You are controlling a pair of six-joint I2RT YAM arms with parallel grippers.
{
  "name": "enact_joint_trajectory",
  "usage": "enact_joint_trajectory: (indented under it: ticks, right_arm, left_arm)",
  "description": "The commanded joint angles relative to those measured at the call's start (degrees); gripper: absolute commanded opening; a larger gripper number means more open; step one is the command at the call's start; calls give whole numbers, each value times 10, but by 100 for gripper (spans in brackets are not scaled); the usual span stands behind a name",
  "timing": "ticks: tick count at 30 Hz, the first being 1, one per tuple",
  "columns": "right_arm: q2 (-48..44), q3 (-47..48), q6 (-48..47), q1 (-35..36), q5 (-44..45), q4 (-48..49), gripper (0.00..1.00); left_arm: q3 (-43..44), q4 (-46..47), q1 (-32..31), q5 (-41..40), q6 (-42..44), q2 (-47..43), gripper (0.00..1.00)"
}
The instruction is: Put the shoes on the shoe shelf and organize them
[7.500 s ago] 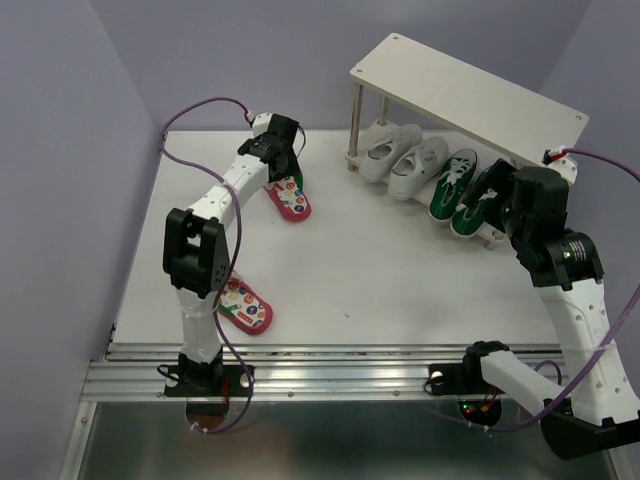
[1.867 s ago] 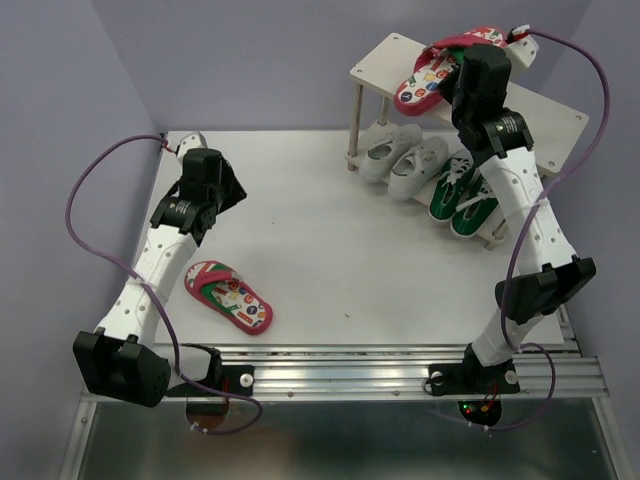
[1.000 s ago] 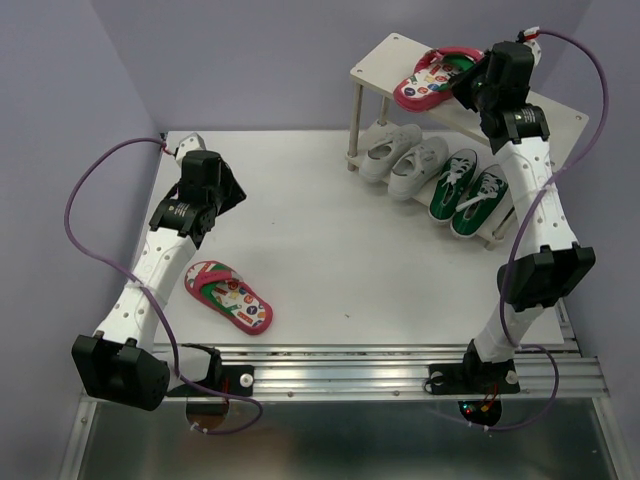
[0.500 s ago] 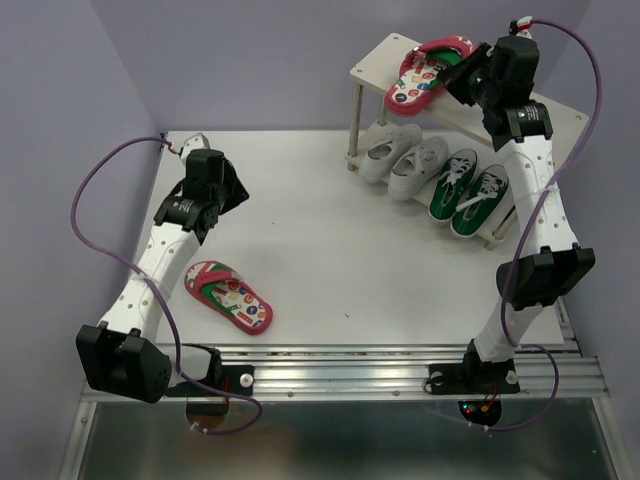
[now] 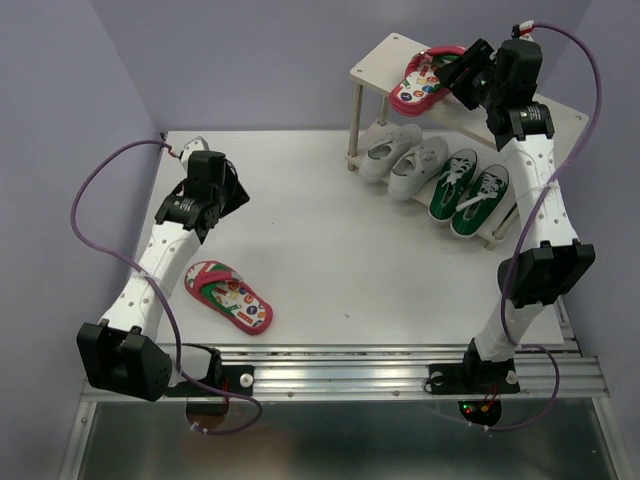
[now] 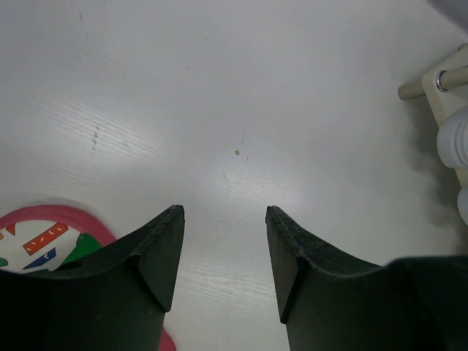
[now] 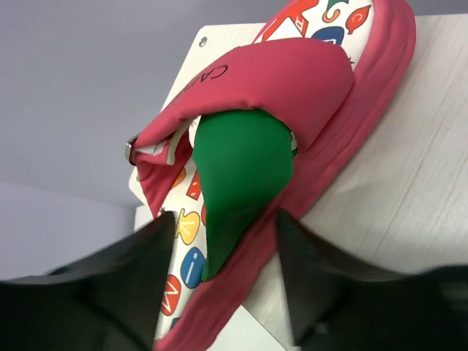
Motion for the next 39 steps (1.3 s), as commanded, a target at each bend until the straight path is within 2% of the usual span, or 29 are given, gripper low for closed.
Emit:
enact_joint_trajectory:
  ticks: [1,4,7,14,19,26,33,37,39]
  right_arm:
    - [-39,-7,-11,-4,-14,53,70]
    - [-51,-13,-13,-4,-25,51,94]
    - [-61,-9,-12,-4,-39,38,100]
    - [-117,-24,-3,-4,-52,35,100]
    - [-132,-33,-8,-4,-50,34,100]
    - [-127,-42,-8,-4,-60,35,100]
    - [-124,-40,-22,-4,-60,29,100]
    - [-126,-39,-28,-4,-55,25,100]
    - [-127,-40,-29,-4,-55,23,100]
  left_arm:
    - [25,-58,6,-32,-23,0,60]
    - [10,-96,7,-27,-39,-4,62]
    - [-10,-142,7,-21,-65,-18,65]
    - [-55,-266,6,4,-152,-80,72]
    - [-128,-293,5,-7,-189,-133,76]
    - [-183,-254,5,18,-218,-131,80]
    - [-200,-162,5,17,-219,-78,81]
    - [-198,-134,5,25,-212,-26,77]
    - [-200,-123,6,18,-208,-8,71]
